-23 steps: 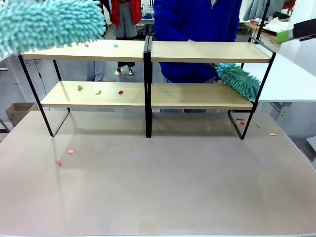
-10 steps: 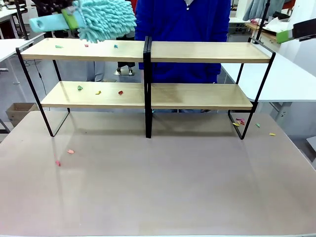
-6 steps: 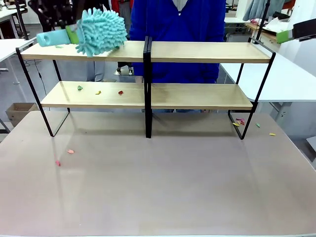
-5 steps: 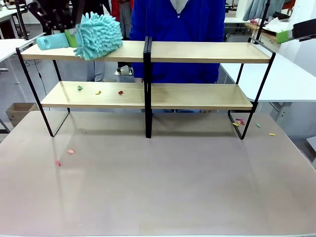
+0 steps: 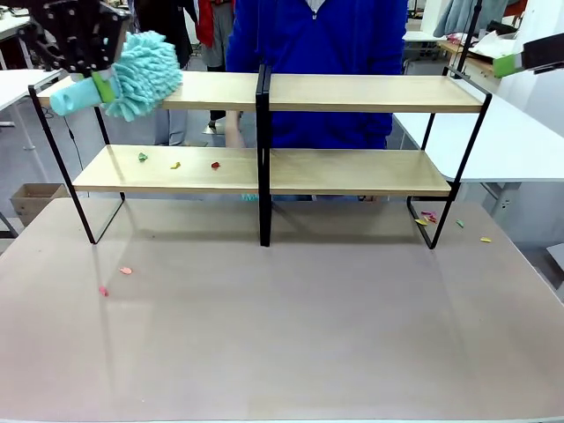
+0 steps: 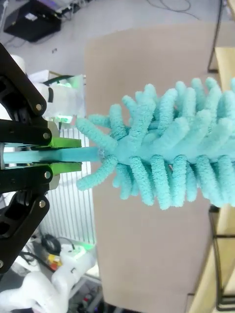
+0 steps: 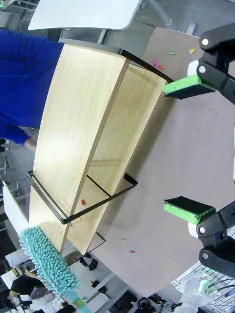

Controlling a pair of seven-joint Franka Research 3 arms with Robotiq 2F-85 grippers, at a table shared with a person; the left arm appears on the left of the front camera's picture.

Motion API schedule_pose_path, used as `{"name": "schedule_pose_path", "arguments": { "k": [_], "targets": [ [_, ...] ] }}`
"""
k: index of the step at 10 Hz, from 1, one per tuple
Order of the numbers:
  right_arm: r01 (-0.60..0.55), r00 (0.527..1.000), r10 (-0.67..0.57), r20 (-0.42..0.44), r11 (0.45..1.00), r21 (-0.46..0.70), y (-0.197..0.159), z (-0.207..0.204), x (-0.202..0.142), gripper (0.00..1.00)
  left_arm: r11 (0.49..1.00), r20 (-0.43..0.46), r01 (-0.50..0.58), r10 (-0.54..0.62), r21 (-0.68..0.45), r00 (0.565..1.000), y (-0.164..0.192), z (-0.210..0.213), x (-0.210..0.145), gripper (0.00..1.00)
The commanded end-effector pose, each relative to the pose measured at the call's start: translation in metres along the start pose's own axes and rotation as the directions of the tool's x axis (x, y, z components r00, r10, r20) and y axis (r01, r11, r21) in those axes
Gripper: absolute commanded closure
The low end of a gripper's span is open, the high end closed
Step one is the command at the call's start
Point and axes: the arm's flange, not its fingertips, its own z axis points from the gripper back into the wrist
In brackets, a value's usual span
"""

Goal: Clean the shelves.
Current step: Clean another randomly selected level of the Shelf with the Duster.

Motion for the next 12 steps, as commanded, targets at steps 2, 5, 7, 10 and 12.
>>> {"name": "schedule_pose_path", "arguments": {
  "k": [2,5,7,10,12],
  "targets": [
    [0.003,1.000,-0.003,0.002,1.000,0.003,-0.001,0.000,0.000,0.00,0.986,0.050,-0.167,0.168,-0.021,0.985,0.031,-0.006,0.000,0.88],
    [0.003,1.000,-0.003,0.002,1.000,0.003,-0.001,0.000,0.000,0.00,0.964,0.001,-0.266,0.266,0.006,0.964,0.048,-0.008,0.006,0.88],
    [0.003,1.000,-0.003,0.002,1.000,0.003,-0.001,0.000,0.000,0.00,0.949,0.015,-0.316,0.316,0.005,0.949,0.057,-0.004,0.003,0.88],
    [0.003,1.000,-0.003,0.002,1.000,0.003,-0.001,0.000,0.000,0.00,0.852,0.049,-0.514,0.512,0.102,0.858,0.063,-0.003,-0.005,0.88],
    [0.003,1.000,-0.003,0.002,1.000,0.003,-0.001,0.000,0.000,0.00,0.890,0.112,-0.452,0.445,0.054,0.889,0.060,0.001,-0.018,0.88]
  ]
}}
